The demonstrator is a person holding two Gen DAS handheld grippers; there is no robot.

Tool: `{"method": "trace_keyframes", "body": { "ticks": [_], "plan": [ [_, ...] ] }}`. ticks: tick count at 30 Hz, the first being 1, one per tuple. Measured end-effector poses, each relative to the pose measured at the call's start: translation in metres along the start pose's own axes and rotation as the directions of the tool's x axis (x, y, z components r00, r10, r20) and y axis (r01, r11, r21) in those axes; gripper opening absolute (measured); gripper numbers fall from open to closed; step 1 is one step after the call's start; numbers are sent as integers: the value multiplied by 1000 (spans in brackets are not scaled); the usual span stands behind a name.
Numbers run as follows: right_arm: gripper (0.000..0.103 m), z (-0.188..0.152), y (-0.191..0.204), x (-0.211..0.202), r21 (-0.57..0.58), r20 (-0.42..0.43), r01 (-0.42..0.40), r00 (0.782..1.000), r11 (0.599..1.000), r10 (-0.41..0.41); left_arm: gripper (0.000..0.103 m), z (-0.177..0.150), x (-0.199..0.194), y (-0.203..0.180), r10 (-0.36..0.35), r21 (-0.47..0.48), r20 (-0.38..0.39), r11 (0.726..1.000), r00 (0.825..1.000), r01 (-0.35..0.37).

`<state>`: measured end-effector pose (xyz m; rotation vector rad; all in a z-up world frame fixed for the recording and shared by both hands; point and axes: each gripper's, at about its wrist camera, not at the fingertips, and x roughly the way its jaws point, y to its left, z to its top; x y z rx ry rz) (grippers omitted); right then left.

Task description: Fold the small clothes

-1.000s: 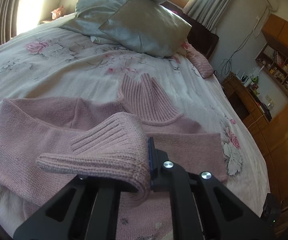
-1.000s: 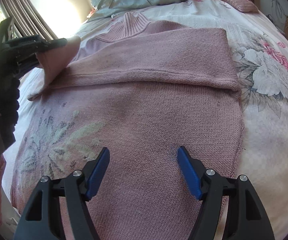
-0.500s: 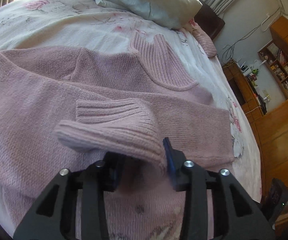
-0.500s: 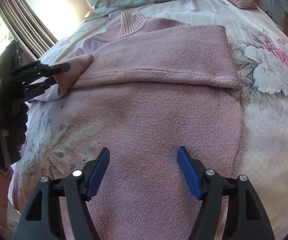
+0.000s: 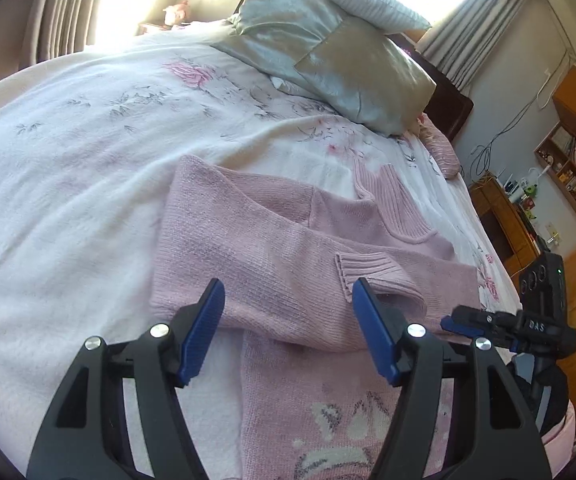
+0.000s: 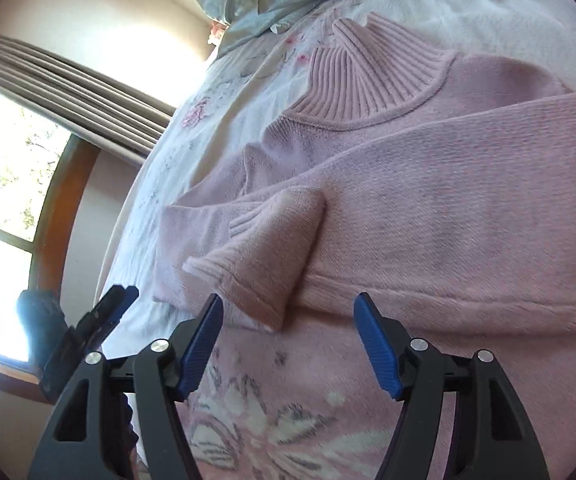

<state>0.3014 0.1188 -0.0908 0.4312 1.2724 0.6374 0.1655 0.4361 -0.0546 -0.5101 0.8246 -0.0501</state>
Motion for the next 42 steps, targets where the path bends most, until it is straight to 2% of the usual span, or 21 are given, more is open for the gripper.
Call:
{"method": "trace_keyframes", "body": {
  "ticks": [4,5,7,9,12,16,19,21,24,27,29,30,32,33,36,40,42],
  "plan": [
    [69,18,-1,31,84,-40,-62,997,995,65,65,3,-4,6,41,25,8,999,999,-41],
    [65,20,0,38,98,-55,-64,996,993,70,65,3,-5,7,44,27,8,999,999,-44],
    [50,19,1,49,105,-87,-55,994,993,65,65,2,-6,8,46,29,5,999,999,-46],
    [20,16,6,52,63,-87,-18,996,998,24,65,2,-6,8,47,30,6,998,999,-47],
    [13,12,17,41,-15,-59,-10,998,1000,9,65,3,-7,10,52,28,9,998,999,-52],
    [13,9,30,-11,-126,56,8,998,992,-1,65,6,-7,4,40,27,22,999,999,-41],
    [13,8,21,-57,-138,144,44,989,989,-24,65,8,-1,-8,30,39,20,999,999,-31],
    [13,9,8,-81,-135,194,99,978,986,-71,65,6,6,-17,22,50,12,999,1000,-23],
    [13,10,-23,-103,-83,219,149,967,985,-127,65,2,22,-33,26,74,-9,997,1000,-25],
    [15,11,-57,-93,-29,186,194,965,981,-186,66,-5,50,-44,82,116,-58,990,995,-75],
    [24,8,-74,-78,-19,137,241,962,970,-236,66,-9,68,-46,128,133,-93,984,987,-115],
    [28,6,-77,-74,-24,131,295,948,955,-289,66,-10,74,-46,152,145,-104,980,983,-136],
    [30,0,-73,-78,-62,178,388,911,920,-372,66,-11,75,-48,178,177,-106,972,978,-157],
    [31,-3,-69,-84,-81,206,397,904,914,-374,66,-10,72,-49,176,184,-98,971,980,-156],
    [32,-6,-46,-96,-151,248,375,910,914,-332,66,-2,60,-58,142,187,-67,974,988,-127],
    [40,-10,-8,-67,-300,176,385,922,873,-346,68,0,68,-76,101,192,-90,978,991,-82],
    [43,-17,0,-45,-349,152,434,901,831,-406,68,-3,79,-81,105,195,-109,977,988,-83]
  ]
}}
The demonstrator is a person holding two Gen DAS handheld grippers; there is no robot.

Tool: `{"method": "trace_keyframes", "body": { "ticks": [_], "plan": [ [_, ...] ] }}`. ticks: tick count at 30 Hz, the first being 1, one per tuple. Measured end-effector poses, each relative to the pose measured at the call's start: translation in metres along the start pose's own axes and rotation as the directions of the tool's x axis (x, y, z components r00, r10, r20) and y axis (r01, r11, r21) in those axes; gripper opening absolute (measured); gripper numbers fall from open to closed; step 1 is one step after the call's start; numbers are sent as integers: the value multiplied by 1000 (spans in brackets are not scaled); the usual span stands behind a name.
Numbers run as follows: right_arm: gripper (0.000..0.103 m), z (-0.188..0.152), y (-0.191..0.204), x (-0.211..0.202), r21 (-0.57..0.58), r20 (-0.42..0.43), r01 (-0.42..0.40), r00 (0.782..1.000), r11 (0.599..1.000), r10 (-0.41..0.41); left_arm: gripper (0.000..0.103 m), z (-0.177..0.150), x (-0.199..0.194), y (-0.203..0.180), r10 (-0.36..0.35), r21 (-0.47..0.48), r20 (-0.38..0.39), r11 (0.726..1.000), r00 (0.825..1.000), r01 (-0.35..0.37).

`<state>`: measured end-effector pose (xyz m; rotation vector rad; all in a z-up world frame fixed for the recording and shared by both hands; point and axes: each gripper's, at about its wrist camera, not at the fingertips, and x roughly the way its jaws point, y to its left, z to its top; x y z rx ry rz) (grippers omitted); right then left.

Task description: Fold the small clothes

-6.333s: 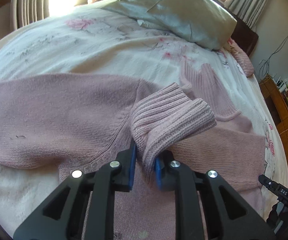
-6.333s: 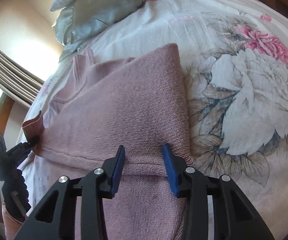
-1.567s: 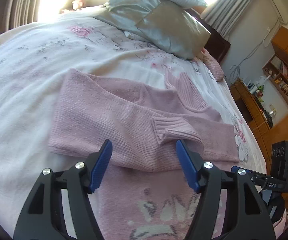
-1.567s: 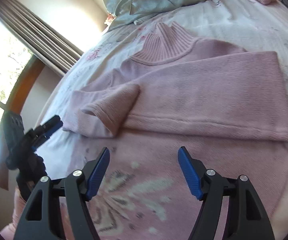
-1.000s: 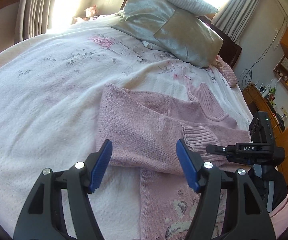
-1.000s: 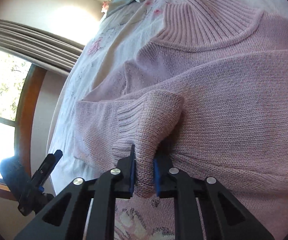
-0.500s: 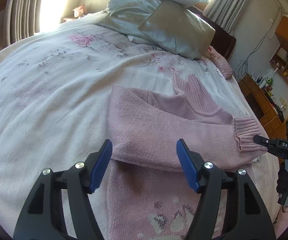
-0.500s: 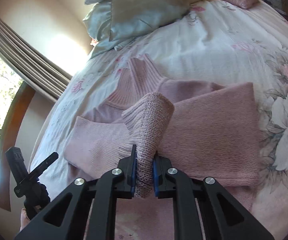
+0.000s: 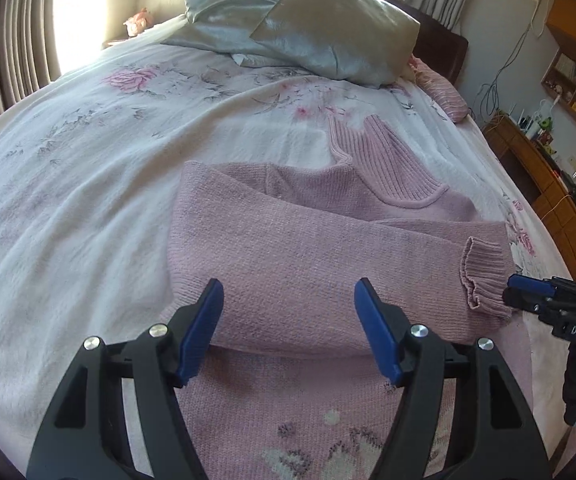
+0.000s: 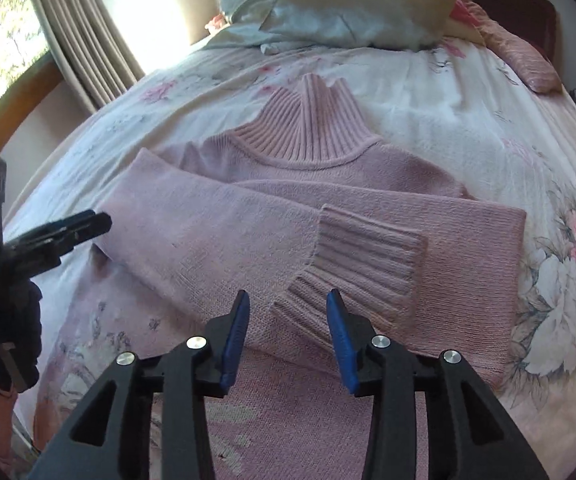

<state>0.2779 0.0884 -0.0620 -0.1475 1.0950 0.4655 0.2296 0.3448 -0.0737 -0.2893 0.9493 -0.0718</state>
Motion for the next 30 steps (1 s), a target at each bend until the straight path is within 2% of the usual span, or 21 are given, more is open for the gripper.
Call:
{"method": "trace_keyframes", "body": {
  "ticks": [3,5,6,8,13,16,18,20,22,24,25,26,27,28,29,30],
  "plan": [
    [45,-6,9,24,-43,-44,134,990,990,-136,68,-5,16,-1,14,-8,-27,1000,1000,-14],
    [43,-9,5,35,-58,-45,166,985,984,-169,68,-7,25,1,27,-11,-39,1000,999,-27],
    [38,-11,3,37,-61,-35,167,985,984,-169,68,-9,28,2,30,-10,-45,999,999,-31],
    [14,-13,-1,33,-69,-5,195,981,978,-196,67,-11,34,5,31,-11,-55,999,998,-32],
    [12,-20,-41,-11,88,94,95,990,992,-103,67,-14,34,6,25,6,-43,1000,999,-25],
    [12,-29,-74,-34,198,141,29,988,980,-57,67,-15,33,5,28,8,-39,1000,999,-28],
    [13,-38,-96,-39,250,135,7,990,968,-42,67,-15,33,4,33,9,-39,999,999,-33],
    [22,-47,-113,-38,296,105,1,994,955,-33,67,-15,32,2,40,10,-41,999,998,-39],
    [29,-58,-128,-36,330,106,-51,994,942,17,67,-14,27,-1,35,7,-40,999,999,-35],
    [44,-66,-140,-34,362,117,-111,990,926,73,67,-14,19,-5,9,7,-28,1000,1000,-9],
    [44,-68,-145,-32,383,120,-131,989,915,91,68,-13,17,-9,0,12,-22,1000,1000,0],
    [41,-69,-149,-30,396,123,-142,987,907,101,68,-12,16,-13,-5,20,-18,1000,1000,6],
    [34,-70,-151,-28,400,119,-142,988,905,102,68,-12,16,-16,-9,30,-18,999,1000,10],
    [21,-70,-152,-25,401,107,-134,989,906,99,68,-11,17,-19,-11,40,-24,999,1000,12],
    [16,-70,-153,-23,404,90,-117,992,907,88,68,-12,20,-21,-9,45,-33,999,999,11],
    [16,-71,-154,-19,407,67,-93,995,909,72,68,-12,24,-21,-3,48,-42,999,999,5]
  ]
}}
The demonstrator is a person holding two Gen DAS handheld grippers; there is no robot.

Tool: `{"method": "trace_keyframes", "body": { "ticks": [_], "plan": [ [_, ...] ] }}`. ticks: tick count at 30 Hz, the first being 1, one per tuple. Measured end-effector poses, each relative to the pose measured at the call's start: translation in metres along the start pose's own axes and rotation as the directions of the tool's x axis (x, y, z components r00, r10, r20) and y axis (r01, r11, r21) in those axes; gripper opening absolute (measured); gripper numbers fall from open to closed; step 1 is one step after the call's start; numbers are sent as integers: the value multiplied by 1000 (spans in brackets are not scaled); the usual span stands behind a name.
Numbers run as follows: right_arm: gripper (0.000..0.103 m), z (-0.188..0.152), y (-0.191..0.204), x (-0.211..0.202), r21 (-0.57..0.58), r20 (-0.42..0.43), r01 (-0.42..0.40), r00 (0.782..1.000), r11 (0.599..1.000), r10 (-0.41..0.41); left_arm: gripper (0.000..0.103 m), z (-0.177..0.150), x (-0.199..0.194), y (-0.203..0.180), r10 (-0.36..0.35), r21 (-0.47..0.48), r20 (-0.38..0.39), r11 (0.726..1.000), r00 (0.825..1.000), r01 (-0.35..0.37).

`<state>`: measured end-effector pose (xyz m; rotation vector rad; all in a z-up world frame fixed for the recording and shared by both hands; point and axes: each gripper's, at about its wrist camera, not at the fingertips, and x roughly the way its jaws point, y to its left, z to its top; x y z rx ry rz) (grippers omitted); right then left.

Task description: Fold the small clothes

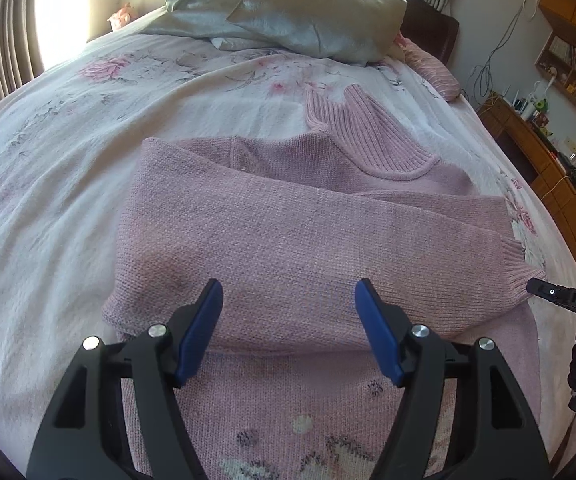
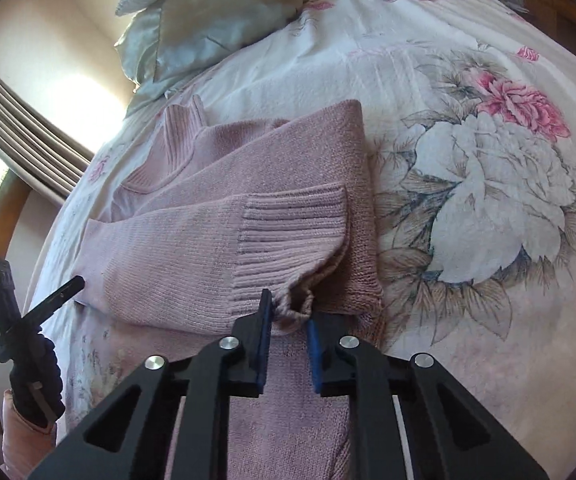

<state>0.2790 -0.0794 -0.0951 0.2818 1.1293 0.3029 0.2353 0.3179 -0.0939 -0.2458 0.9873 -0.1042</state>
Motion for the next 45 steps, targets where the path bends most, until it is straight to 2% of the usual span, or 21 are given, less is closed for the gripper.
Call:
{"method": "trace_keyframes", "body": {
  "ticks": [3,15,17,19,20,22,24,27,29,33,36,38,43,45],
  "plan": [
    [17,-4,-7,11,8,-45,40,998,999,-40,68,-4,14,5,27,0,-27,1000,999,-27],
    [18,-5,6,19,-76,-64,97,993,992,-102,69,-6,21,8,15,39,-24,999,1000,-14],
    [22,-2,9,11,-89,-64,100,992,991,-106,69,-4,15,7,8,41,-30,999,1000,-7],
    [30,4,19,-4,-119,-11,142,989,983,-145,69,3,1,5,-3,54,1,999,1000,3],
    [38,9,23,-12,-132,28,167,986,977,-165,69,9,-5,3,1,70,23,998,1000,-3],
    [39,24,35,-23,-159,78,152,987,976,-142,69,27,-11,-1,6,96,49,995,999,-10],
    [40,45,50,-21,-182,83,115,991,976,-102,69,50,-9,-5,2,96,54,995,999,-7],
    [43,82,71,-1,-204,53,45,998,978,-35,69,86,6,-9,-15,88,34,996,999,12],
    [44,107,81,20,-184,22,-6,1000,983,11,70,107,23,-12,-43,80,8,996,999,42],
    [44,149,98,65,-144,-25,-71,997,987,68,70,139,68,-13,-57,48,-52,997,997,59],
    [45,173,112,98,-125,-55,-79,996,989,72,70,157,100,-8,-102,-17,-107,995,989,101],
    [45,186,120,118,-113,-71,-90,994,989,82,70,165,117,-5,-104,-45,-115,994,988,99],
    [49,197,133,159,-115,-96,-92,992,989,81,69,180,145,-13,-166,-42,-137,986,977,161],
    [50,199,136,170,-131,-94,-67,994,989,55,66,181,154,-18,-155,-29,-141,988,978,152]
  ]
}}
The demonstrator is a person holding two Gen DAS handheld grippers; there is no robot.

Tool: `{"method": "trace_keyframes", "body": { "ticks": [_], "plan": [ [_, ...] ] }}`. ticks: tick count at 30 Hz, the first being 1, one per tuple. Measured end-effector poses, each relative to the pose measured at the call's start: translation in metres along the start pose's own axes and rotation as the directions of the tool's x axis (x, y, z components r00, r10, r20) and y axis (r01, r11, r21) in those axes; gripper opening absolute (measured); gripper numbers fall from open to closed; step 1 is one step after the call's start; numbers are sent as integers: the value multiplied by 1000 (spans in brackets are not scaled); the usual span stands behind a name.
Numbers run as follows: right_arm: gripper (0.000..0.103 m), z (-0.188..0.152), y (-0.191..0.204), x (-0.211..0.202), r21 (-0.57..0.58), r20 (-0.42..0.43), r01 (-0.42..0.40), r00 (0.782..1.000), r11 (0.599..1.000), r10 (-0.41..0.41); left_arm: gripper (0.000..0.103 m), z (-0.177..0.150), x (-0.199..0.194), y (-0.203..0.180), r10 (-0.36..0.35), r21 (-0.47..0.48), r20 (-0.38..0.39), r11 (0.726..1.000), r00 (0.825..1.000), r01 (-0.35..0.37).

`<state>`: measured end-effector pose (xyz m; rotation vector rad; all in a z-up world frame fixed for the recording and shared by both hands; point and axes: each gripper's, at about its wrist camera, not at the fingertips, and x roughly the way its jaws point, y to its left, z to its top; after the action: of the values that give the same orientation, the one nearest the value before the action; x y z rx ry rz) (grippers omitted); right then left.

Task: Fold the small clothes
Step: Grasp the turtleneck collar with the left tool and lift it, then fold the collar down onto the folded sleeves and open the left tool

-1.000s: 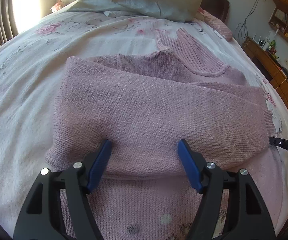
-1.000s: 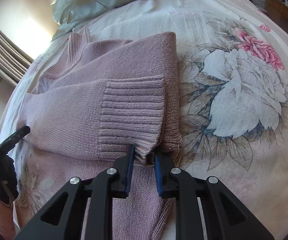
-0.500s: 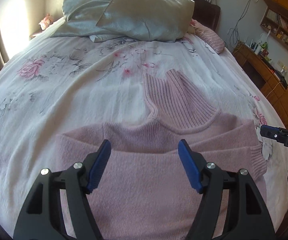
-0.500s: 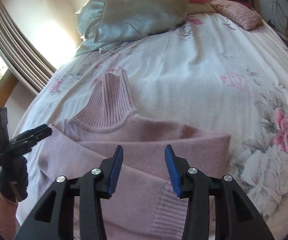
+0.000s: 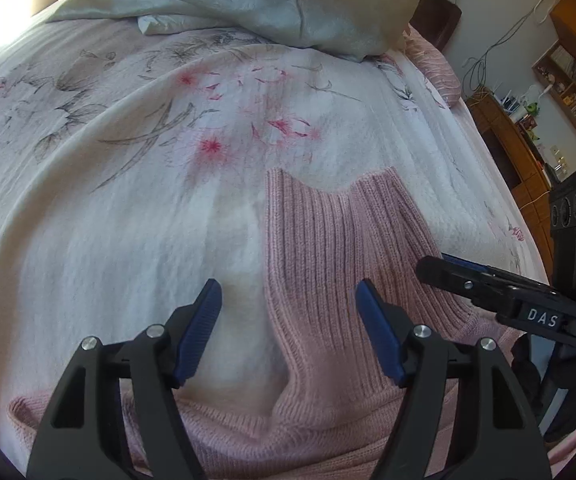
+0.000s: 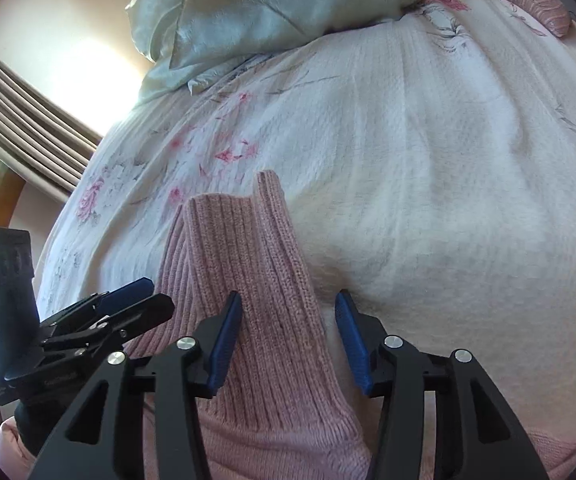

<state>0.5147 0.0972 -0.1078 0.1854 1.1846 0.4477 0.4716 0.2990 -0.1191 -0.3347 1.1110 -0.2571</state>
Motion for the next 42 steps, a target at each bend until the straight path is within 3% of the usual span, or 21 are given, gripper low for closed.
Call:
{"method": "trace_keyframes", "body": {
  "ticks": [1,2,3,4,5,6,9,15,17,20,22,27,30,33,35,37,40,42],
  "plan": [
    [49,0,0,2,-9,10,7,1000,1000,-7,62,0,4,-1,10,10,-1,1000,1000,-10],
    [40,1,0,2,-12,21,16,1000,1000,-15,57,0,7,-2,21,21,7,1000,1000,-21],
    [18,2,0,0,-16,30,16,999,1000,-16,40,0,7,-4,30,34,19,999,999,-31],
    [11,1,0,-2,-22,33,-18,999,1000,19,19,0,6,-4,-2,35,30,999,1000,0],
    [11,-1,1,-9,-29,46,-48,998,998,50,8,-2,3,-4,-55,24,38,998,998,54],
    [11,-4,4,-17,-52,70,-72,995,996,76,7,-4,-4,-5,-98,22,63,995,993,97],
    [10,-18,11,-51,-103,143,-126,980,987,140,7,-17,-30,-14,-177,81,140,983,974,167],
    [10,-62,33,-126,-258,222,-198,940,946,257,6,-58,-103,-23,-264,191,275,957,925,217],
    [10,-85,39,-148,-318,234,-201,930,927,282,6,-77,-129,-28,-297,240,301,943,906,229],
    [10,-116,48,-165,-370,234,-195,927,909,294,6,-110,-158,-33,-334,305,304,921,892,241],
    [10,-139,49,-172,-393,221,-194,929,899,297,6,-132,-166,-36,-336,341,293,912,895,230],
    [14,-200,49,-161,-458,164,-120,962,881,217,10,-186,-161,-37,-286,406,222,896,932,178],
    [14,-234,37,-148,-436,87,-145,976,888,202,17,-216,-153,-25,-253,408,158,897,955,170],
    [15,-263,29,-144,-456,36,-98,991,885,128,22,-244,-155,-12,-211,426,117,893,970,142],
    [15,-270,28,-148,-444,37,-84,993,892,111,22,-252,-163,-7,-214,409,116,900,970,150],
    [15,-267,35,-156,-433,56,-96,990,896,133,23,-251,-177,-13,-240,401,158,902,958,160],
    [16,-250,54,-158,-412,96,-87,986,907,138,32,-239,-182,-40,-253,402,191,901,948,159],
    [18,-241,62,-148,-380,86,-85,988,921,126,36,-231,-172,-58,-263,400,173,900,949,177]
  ]
}}
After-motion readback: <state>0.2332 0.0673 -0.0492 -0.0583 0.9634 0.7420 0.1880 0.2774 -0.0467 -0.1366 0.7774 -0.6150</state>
